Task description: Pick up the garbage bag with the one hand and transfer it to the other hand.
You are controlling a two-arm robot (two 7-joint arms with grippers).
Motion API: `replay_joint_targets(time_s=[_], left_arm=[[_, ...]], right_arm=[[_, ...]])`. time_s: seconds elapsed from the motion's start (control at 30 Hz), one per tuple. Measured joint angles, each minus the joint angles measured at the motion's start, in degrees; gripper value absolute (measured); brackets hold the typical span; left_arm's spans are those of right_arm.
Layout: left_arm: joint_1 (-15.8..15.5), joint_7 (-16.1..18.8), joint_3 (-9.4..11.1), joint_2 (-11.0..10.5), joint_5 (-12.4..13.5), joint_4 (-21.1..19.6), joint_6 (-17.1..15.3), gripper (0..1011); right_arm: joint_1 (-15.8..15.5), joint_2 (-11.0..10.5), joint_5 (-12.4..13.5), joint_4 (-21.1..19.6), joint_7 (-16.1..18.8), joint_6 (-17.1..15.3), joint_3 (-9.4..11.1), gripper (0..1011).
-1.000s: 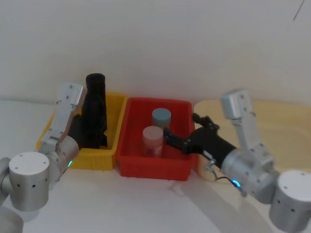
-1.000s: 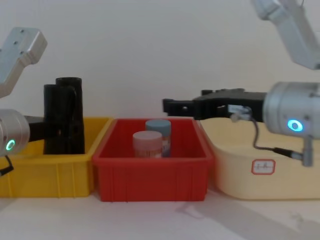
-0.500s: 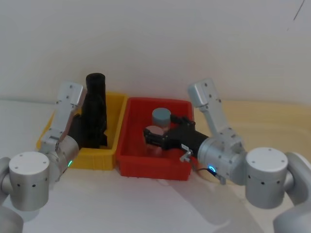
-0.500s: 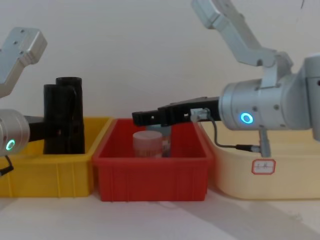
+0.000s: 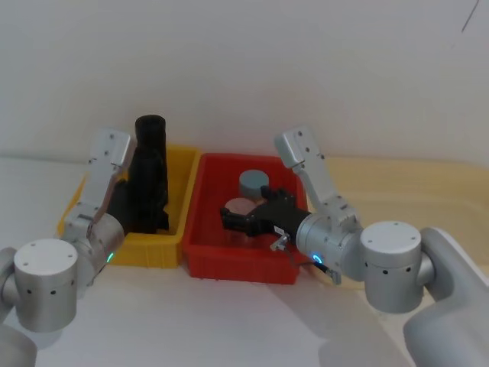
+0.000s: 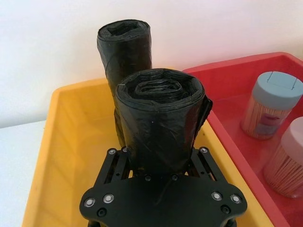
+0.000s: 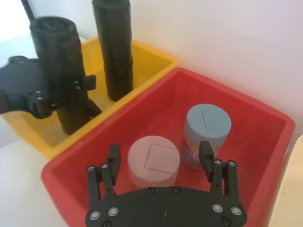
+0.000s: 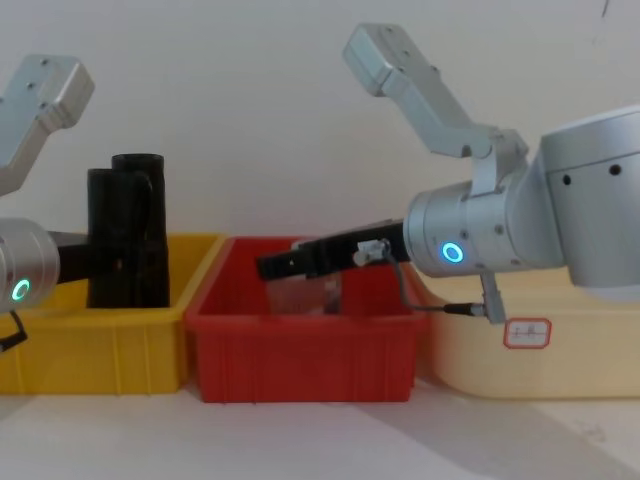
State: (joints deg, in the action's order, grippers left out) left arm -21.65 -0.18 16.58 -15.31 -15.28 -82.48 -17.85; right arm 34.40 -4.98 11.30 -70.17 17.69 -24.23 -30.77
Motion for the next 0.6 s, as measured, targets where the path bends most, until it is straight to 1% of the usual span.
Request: replay_joint_targets(time_s=[0.37, 0.6], left_arm=[[0.0, 0.0, 0.0, 0.0, 0.0, 0.0, 0.0, 448], [0.0, 0.0, 0.0, 0.0, 0.0, 0.0, 0.0, 448]], right_arm=[[1.99, 1.29, -1.26, 4.88, -0.36, 0.59, -0.26, 1004], [2.69, 1.86, -1.66, 6.84, -0.32, 0.6, -0.33, 1004]])
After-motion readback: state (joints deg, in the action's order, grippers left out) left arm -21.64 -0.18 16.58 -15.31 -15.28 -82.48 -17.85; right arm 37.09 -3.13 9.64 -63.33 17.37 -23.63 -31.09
